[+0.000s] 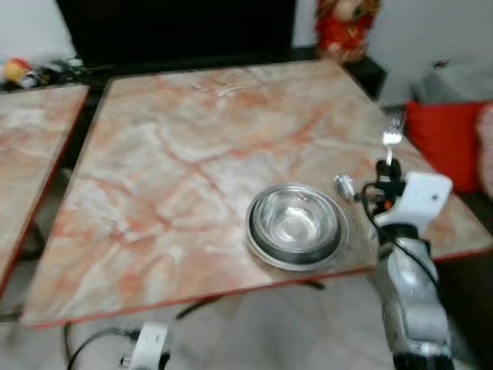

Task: Setting the table

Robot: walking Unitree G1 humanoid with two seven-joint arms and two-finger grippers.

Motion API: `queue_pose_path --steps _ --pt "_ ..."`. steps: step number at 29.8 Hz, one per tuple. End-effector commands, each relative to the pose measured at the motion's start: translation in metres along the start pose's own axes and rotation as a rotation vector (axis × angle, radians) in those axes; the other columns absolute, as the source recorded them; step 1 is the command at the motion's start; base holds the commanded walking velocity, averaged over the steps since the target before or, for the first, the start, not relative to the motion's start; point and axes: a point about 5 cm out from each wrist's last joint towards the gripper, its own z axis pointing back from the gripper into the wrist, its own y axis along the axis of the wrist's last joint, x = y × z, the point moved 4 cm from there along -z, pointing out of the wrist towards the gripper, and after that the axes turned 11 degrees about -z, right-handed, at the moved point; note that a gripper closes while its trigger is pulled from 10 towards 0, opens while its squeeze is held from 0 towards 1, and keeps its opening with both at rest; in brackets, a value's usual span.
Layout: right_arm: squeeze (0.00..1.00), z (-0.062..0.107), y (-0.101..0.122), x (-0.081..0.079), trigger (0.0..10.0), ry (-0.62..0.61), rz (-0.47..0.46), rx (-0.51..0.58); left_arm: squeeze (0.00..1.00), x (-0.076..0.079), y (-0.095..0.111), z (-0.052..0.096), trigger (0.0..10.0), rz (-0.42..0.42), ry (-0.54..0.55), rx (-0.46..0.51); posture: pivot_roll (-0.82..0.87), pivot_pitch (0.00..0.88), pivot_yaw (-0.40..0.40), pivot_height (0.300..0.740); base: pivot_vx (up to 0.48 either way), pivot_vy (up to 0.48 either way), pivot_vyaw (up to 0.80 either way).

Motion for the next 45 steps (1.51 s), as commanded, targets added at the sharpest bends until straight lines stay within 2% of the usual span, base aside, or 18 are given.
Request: queue_pose_path --steps 1,5,8,13,14,18,20,21,23,29,32,34,45 --pt "0.00 -0.005 0.005 0.003 10.0 -0.005 0.025 -0.009 0.00 0.000 -0.015 0.003 10.0 -0.013 -0.004 -0.044 -0.15 0.072 0.067 0.740 0.000 0.000 0.00" --pt "0.00 -0.013 0.001 0.012 10.0 0.009 0.101 -0.061 0.00 0.001 -0.015 0.004 10.0 -0.016 -0.011 -0.044 -0.15 0.058 0.067 0.740 0.000 0.000 0.00" --pt "0.00 -0.017 0.001 0.016 10.0 0.010 0.084 -0.074 0.00 0.001 -0.015 0.004 10.0 -0.015 -0.012 -0.043 -0.15 0.057 0.067 0.740 0.000 0.000 0.00" --pt "0.00 -0.023 -0.001 0.018 10.0 0.027 0.108 -0.101 0.00 0.001 -0.015 0.004 10.0 -0.008 -0.009 -0.044 -0.15 0.056 0.064 0.740 0.000 0.000 0.00" --pt "0.00 -0.024 -0.008 0.022 10.0 0.010 0.117 -0.147 0.00 0.001 -0.015 0.003 10.0 -0.007 -0.008 -0.045 -0.14 0.059 0.065 0.740 0.000 0.000 0.00" --pt "0.00 -0.028 -0.019 0.033 10.0 -0.045 0.115 -0.217 0.00 0.000 -0.015 0.003 10.0 -0.006 -0.007 -0.046 -0.14 0.069 0.069 0.740 0.000 0.000 0.00" --pt "0.00 -0.033 -0.034 0.039 10.0 -0.046 0.142 -0.314 0.00 0.000 -0.014 0.003 10.0 -0.004 -0.008 -0.046 -0.15 0.073 0.072 0.740 0.000 0.000 0.00" --pt "0.00 -0.036 -0.036 0.043 10.0 -0.059 0.151 -0.328 0.00 0.000 -0.014 0.003 10.0 -0.004 -0.008 -0.046 -0.15 0.074 0.072 0.740 0.000 0.000 0.00" --pt "0.00 -0.042 -0.045 0.049 10.0 -0.080 0.131 -0.392 0.00 0.000 -0.013 0.003 10.0 -0.001 -0.008 -0.045 -0.14 0.075 0.073 0.740 0.000 0.000 0.00" --pt "0.00 -0.058 -0.054 0.047 10.0 -0.073 0.046 -0.473 0.00 0.001 -0.012 0.002 10.0 0.004 -0.008 -0.044 -0.14 0.078 0.074 0.740 0.000 0.000 0.00" --pt "0.00 -0.062 -0.059 0.045 10.0 -0.058 0.055 -0.507 0.00 0.000 -0.012 0.002 10.0 0.008 -0.006 -0.044 -0.14 0.084 0.074 0.740 0.000 0.000 0.00" --pt "0.00 -0.063 -0.064 0.045 10.0 -0.058 0.105 -0.526 0.00 0.000 -0.012 0.002 10.0 0.010 -0.006 -0.044 -0.14 0.087 0.073 0.740 0.000 0.000 0.00" --pt "0.00 -0.065 -0.075 0.041 10.0 -0.050 0.041 -0.551 0.00 0.000 -0.011 0.002 10.0 0.011 -0.009 -0.043 -0.14 0.093 0.077 0.740 0.000 0.000 0.00"
